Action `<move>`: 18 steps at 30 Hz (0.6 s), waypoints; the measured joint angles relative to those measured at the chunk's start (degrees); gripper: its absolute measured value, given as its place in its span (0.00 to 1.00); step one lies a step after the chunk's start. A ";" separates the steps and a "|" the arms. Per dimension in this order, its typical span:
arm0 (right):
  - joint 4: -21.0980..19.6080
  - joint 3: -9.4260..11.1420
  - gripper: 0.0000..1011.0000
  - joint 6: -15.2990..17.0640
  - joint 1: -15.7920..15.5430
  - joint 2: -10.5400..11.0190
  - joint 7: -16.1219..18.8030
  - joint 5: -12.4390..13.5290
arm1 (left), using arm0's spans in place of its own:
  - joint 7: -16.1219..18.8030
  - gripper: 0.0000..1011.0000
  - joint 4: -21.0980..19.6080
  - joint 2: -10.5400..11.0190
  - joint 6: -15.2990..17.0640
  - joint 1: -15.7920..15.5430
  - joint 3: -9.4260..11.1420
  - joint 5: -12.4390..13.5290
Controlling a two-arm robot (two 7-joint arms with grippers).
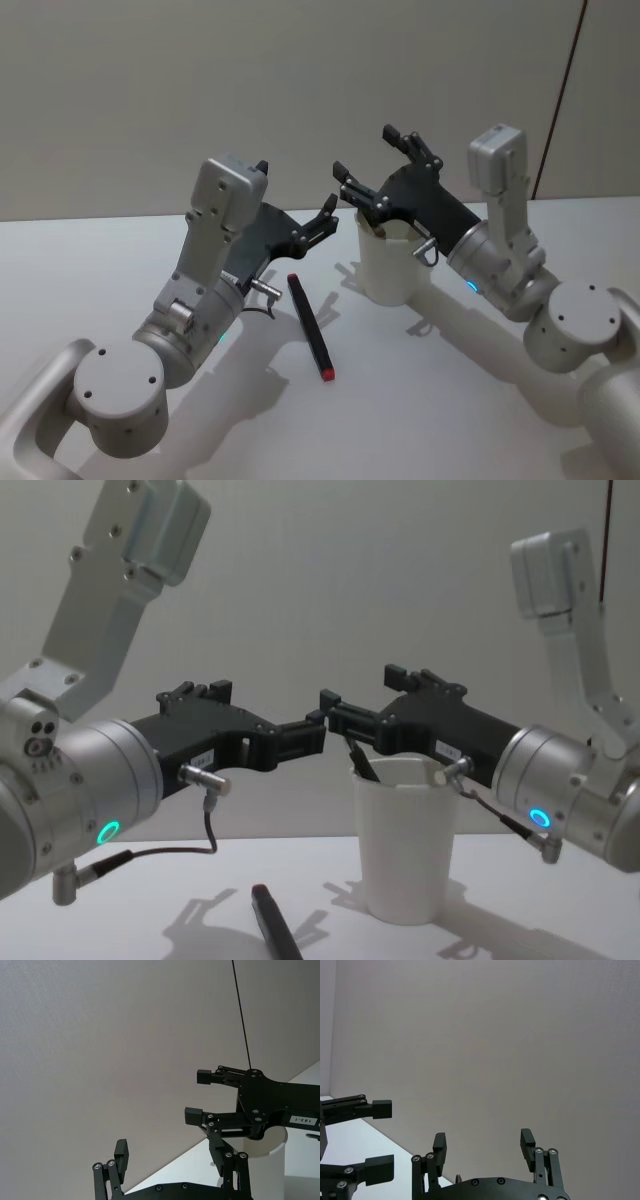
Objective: Place the pen into the pen holder.
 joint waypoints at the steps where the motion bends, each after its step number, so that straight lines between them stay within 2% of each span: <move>1: -0.36 0.08 0.92 0.28 -0.14 0.09 0.00 0.27 | 0.00 0.99 0.00 0.00 0.00 0.00 0.00 0.00; 4: -1.63 0.34 0.99 1.27 -0.74 0.46 -0.10 1.03 | 0.00 0.99 0.00 0.00 0.00 0.00 0.00 0.00; 7: -2.96 0.62 0.99 2.30 -1.50 0.86 -0.38 1.73 | 0.00 0.99 0.00 0.00 0.00 0.00 0.00 0.00; 18: -12.42 2.38 0.99 7.76 -6.51 3.96 -3.59 5.37 | 0.00 0.99 0.00 0.00 0.00 0.00 0.00 0.00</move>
